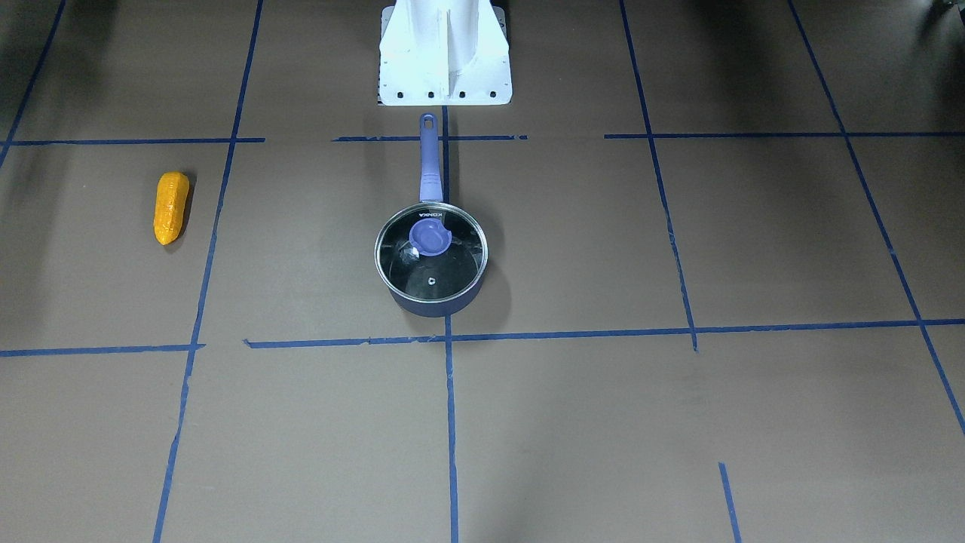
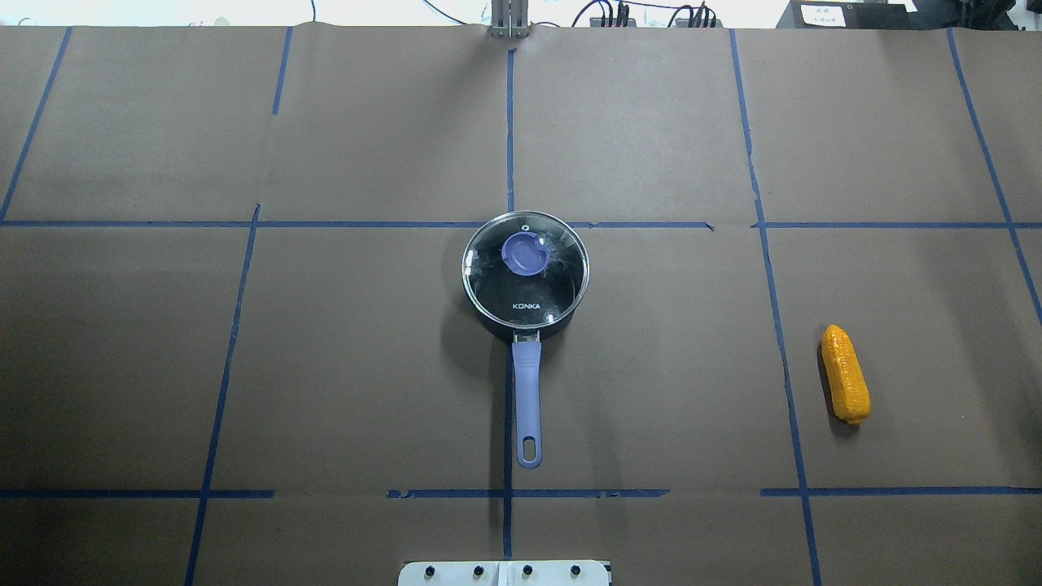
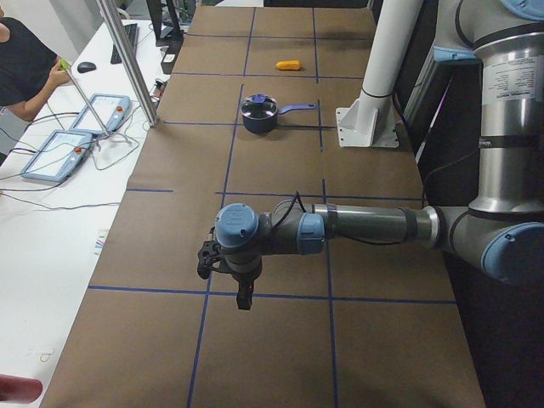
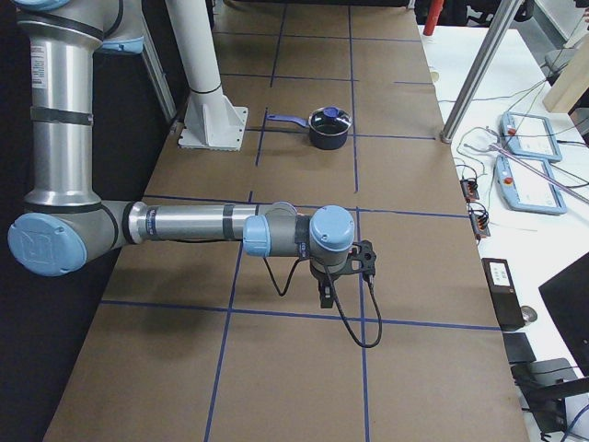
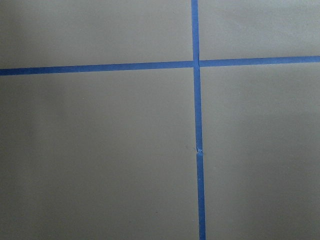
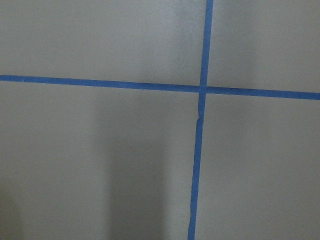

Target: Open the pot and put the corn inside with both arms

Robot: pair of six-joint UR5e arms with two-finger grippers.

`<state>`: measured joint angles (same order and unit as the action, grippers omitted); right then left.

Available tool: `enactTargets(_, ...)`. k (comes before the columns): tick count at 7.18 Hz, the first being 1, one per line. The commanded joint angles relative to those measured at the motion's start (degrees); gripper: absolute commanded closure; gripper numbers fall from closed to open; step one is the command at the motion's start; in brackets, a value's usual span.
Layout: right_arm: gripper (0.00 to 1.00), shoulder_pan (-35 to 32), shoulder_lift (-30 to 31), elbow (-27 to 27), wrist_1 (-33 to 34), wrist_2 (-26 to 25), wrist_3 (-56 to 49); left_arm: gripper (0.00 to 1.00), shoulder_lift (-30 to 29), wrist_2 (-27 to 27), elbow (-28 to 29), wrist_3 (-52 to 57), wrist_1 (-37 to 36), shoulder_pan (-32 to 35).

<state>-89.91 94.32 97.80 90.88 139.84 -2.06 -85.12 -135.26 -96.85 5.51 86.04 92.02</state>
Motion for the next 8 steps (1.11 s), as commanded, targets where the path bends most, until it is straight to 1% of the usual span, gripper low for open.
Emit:
enactTargets(1,0.0,0.0,0.0,0.3,0.0,0.1,0.0,0.0,-0.1,-0.1,-1.2,-0.1,0.1,0.0)
enactTargets(3,0.0,0.0,-0.5,0.6,0.0,0.1,0.0,0.0,-0.4,-0.1,-4.6,-0.3,0.0,-0.7)
enactTargets(4,0.0,0.0,-0.9,0.6,0.0,0.1,0.0,0.0,-1.3,-0.5,-7.3,-1.5,-0.6,-1.7)
enactTargets(5,0.0,0.0,-1.2,0.6,0.0,0.0,0.1,0.0,-2.1,-0.9,-11.7,-8.2,-0.9,-5.5)
enactTargets(6,0.0,0.0,-1.2,0.5,0.0,0.0,0.1,0.0,-2.1,-0.7,-16.7,-11.6,-1.7,-9.3)
enactTargets(7,0.0,0.0,-1.2,0.5,0.0,0.1,0.0,0.0,-2.2,-0.5,-21.9,-16.8,-3.2,-13.4)
enactTargets(8,0.0,0.0,-1.2,0.5,0.0,-0.1,0.0,0.0,-3.3,-0.4,-25.9,-20.5,-5.9,-16.4)
